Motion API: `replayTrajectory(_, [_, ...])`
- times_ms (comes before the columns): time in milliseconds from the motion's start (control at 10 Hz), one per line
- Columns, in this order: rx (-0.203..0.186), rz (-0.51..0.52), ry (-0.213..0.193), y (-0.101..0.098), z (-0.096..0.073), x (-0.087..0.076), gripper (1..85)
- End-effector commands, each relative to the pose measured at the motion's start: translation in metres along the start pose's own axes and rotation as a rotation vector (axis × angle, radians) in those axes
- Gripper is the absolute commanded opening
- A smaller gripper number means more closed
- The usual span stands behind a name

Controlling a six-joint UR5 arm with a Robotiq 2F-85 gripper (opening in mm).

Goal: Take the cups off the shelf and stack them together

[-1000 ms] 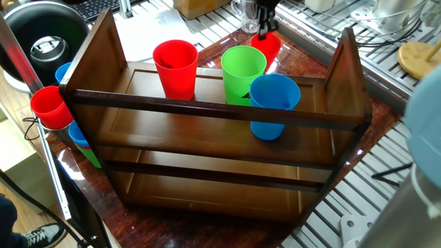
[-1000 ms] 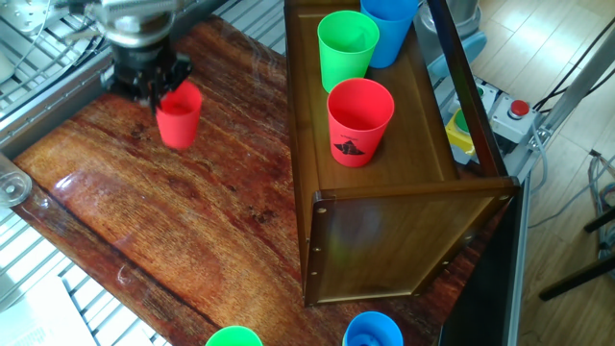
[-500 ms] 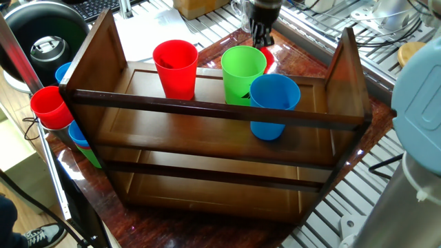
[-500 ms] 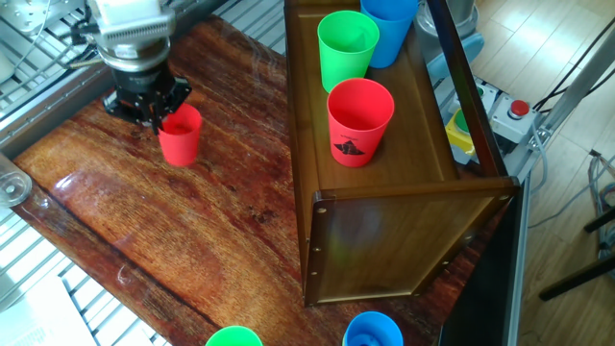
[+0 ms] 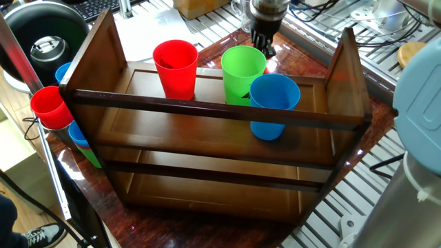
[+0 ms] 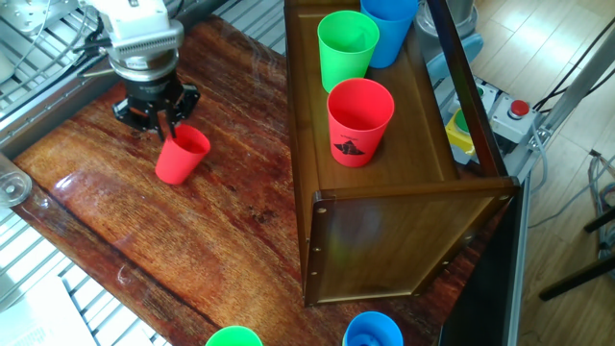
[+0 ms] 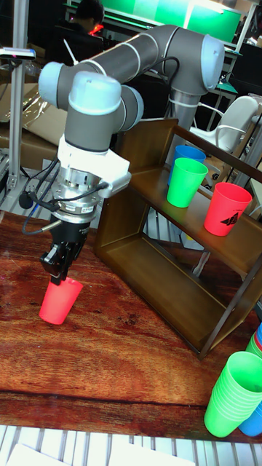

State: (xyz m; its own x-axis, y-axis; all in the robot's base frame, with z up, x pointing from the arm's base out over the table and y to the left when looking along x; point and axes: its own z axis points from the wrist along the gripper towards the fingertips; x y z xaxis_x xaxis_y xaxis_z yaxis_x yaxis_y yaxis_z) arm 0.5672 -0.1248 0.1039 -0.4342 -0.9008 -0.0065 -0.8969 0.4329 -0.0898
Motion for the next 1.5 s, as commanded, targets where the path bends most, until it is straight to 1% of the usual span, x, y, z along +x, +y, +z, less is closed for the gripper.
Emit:
replayTrajectory(0, [0.009, -0.009, 0.004, -0.001, -0.002, 0.003, 22.3])
replayTrajectory(100, [0.008, -0.018, 0.005, -0.002, -0.007, 0.002, 22.0])
replayTrajectory(200, [0.012, -0.038, 0.012, -0.005, -0.015, 0.0, 22.0])
replayTrajectory(300, [0.026, -0.06, 0.012, -0.012, -0.023, -0.004, 22.0])
replayTrajectory(400, [0.052, -0.077, 0.003, -0.022, -0.029, -0.01, 22.0])
replayTrajectory(500, [0.07, -0.089, -0.009, -0.028, -0.031, -0.017, 22.0])
replayTrajectory(600, [0.076, -0.094, -0.013, -0.032, -0.033, -0.023, 22.0])
replayTrajectory(700, [0.059, -0.083, 0.0, -0.028, -0.036, -0.021, 22.7])
replayTrajectory(800, [0.016, -0.04, 0.019, -0.013, -0.044, -0.016, 23.0])
replayTrajectory(900, [-0.059, 0.04, 0.008, 0.015, -0.061, -0.02, 23.0])
replayTrajectory(1000, [-0.144, 0.121, -0.012, 0.05, -0.089, -0.027, 23.0])
replayTrajectory(1100, [-0.168, 0.15, 0.011, 0.07, -0.115, -0.026, 23.0])
replayTrajectory(1200, [-0.177, 0.195, 0.049, 0.088, -0.139, -0.023, 23.0])
replayTrajectory(1300, [-0.18, 0.237, 0.09, 0.102, -0.158, -0.022, 22.7])
replayTrajectory(1400, [-0.186, 0.264, 0.121, 0.108, -0.17, -0.023, 22.0])
